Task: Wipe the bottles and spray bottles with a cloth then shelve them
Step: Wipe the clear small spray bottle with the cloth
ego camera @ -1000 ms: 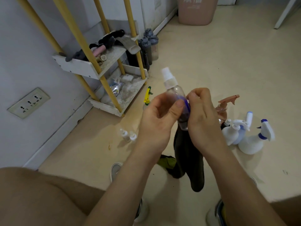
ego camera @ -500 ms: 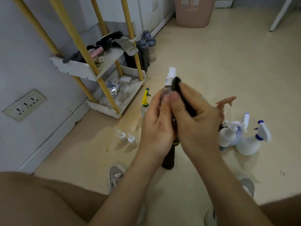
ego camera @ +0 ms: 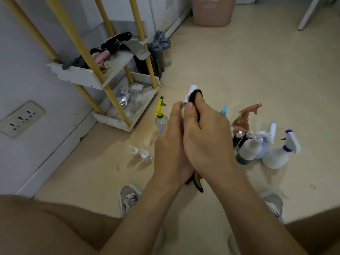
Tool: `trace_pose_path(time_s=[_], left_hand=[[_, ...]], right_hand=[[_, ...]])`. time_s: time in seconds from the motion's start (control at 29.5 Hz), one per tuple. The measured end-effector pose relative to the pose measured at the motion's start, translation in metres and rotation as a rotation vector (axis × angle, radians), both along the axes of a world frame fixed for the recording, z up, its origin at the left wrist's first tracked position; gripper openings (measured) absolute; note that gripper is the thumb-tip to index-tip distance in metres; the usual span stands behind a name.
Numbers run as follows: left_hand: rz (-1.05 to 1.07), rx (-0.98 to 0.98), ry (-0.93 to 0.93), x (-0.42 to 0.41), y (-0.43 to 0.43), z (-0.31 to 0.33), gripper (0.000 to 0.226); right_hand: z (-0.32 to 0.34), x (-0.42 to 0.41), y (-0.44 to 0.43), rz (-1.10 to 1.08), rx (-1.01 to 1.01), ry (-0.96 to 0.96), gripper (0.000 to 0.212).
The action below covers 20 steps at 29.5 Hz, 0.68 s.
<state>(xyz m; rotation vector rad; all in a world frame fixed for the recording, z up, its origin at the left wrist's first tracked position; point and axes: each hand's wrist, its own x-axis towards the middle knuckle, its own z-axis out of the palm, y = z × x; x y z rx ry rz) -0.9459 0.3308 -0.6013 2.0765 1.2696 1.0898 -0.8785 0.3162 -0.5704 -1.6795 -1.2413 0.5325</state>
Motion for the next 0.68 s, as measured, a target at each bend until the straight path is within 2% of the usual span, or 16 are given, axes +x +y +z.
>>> trace_pose_path(time_s=[0.07, 0.14, 0.24, 0.3, 0.37, 0.51, 0.68], left_hand=[[-0.003, -0.024, -0.028, -0.001, -0.006, -0.004, 0.047], [0.011, -0.139, -0.134, -0.003, 0.003, -0.005, 0.037], [-0.003, -0.255, -0.239, -0.005, 0.011, -0.002, 0.047], [-0.047, -0.251, -0.268, -0.005, 0.006, -0.004, 0.034], [-0.078, -0.293, -0.368, -0.005, 0.004, -0.004, 0.028], [-0.135, -0.454, -0.569, -0.004, 0.006, 0.009, 0.030], [-0.139, -0.487, -0.598, -0.002, 0.004, 0.011, 0.030]], right_hand=[[0.000, 0.004, 0.006, -0.014, -0.008, 0.018, 0.027], [-0.002, 0.000, -0.001, 0.033, -0.006, -0.012, 0.032], [-0.001, -0.004, -0.011, 0.065, 0.006, -0.029, 0.037], [-0.003, 0.005, 0.000, 0.035, 0.018, 0.007, 0.036], [-0.004, 0.016, 0.008, 0.053, 0.029, 0.157, 0.029], [-0.010, 0.035, 0.006, -0.012, 0.085, 0.728, 0.027], [-0.002, 0.036, -0.004, -0.082, 0.258, 0.879, 0.020]])
